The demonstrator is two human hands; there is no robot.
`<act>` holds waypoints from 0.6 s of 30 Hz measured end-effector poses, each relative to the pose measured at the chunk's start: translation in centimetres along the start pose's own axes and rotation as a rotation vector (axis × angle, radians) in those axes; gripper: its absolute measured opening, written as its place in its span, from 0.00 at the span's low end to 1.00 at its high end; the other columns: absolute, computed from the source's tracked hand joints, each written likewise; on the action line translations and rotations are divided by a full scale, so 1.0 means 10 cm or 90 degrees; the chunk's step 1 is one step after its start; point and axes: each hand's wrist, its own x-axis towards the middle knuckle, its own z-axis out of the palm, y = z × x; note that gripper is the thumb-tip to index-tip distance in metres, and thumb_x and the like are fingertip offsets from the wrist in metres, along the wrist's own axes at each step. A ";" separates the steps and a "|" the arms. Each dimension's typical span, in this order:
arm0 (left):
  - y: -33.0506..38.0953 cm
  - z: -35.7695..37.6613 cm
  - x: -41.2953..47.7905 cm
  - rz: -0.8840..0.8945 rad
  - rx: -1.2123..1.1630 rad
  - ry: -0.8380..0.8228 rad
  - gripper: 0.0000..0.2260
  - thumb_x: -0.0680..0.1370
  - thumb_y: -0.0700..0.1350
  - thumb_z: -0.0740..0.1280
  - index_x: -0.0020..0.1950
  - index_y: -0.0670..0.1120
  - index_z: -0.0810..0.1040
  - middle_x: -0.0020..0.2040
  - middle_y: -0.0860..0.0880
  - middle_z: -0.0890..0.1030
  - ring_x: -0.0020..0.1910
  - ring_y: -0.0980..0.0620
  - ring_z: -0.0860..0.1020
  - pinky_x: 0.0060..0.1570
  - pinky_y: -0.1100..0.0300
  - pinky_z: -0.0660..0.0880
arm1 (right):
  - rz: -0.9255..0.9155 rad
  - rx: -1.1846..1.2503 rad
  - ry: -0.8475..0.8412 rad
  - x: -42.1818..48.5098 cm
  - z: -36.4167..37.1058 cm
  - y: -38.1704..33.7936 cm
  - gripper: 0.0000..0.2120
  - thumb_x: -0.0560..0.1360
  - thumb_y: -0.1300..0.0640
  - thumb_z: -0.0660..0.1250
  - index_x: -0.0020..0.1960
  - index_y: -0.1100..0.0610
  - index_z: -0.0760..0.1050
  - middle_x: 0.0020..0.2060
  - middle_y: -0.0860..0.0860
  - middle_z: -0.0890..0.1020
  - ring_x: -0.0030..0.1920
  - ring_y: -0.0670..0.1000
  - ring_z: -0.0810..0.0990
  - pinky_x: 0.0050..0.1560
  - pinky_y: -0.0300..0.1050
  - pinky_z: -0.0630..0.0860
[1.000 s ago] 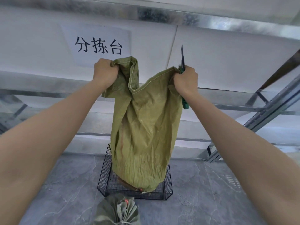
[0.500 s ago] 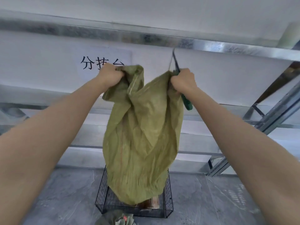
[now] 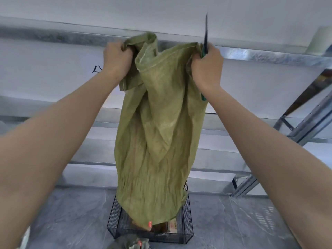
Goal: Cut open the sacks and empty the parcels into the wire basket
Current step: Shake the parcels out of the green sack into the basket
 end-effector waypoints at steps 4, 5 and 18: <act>-0.24 0.14 -0.22 -0.072 0.259 -0.289 0.11 0.74 0.43 0.64 0.45 0.35 0.79 0.43 0.39 0.78 0.42 0.44 0.75 0.44 0.55 0.72 | 0.152 -0.196 -0.284 -0.12 0.08 0.23 0.13 0.74 0.64 0.59 0.57 0.64 0.74 0.45 0.56 0.77 0.43 0.55 0.77 0.33 0.41 0.72; -0.29 0.16 -0.27 -0.057 0.306 -0.296 0.12 0.75 0.43 0.63 0.44 0.34 0.78 0.42 0.39 0.77 0.42 0.44 0.74 0.43 0.55 0.71 | 0.162 -0.174 -0.281 -0.18 0.08 0.29 0.13 0.73 0.64 0.59 0.56 0.64 0.74 0.45 0.56 0.77 0.41 0.54 0.77 0.31 0.40 0.72; -0.36 -0.01 -0.37 -0.129 0.346 -0.254 0.11 0.76 0.38 0.62 0.50 0.31 0.77 0.50 0.33 0.78 0.47 0.39 0.76 0.51 0.49 0.75 | 0.227 -0.237 -0.280 -0.22 -0.06 0.53 0.12 0.74 0.65 0.57 0.55 0.64 0.73 0.45 0.58 0.77 0.35 0.56 0.77 0.31 0.46 0.76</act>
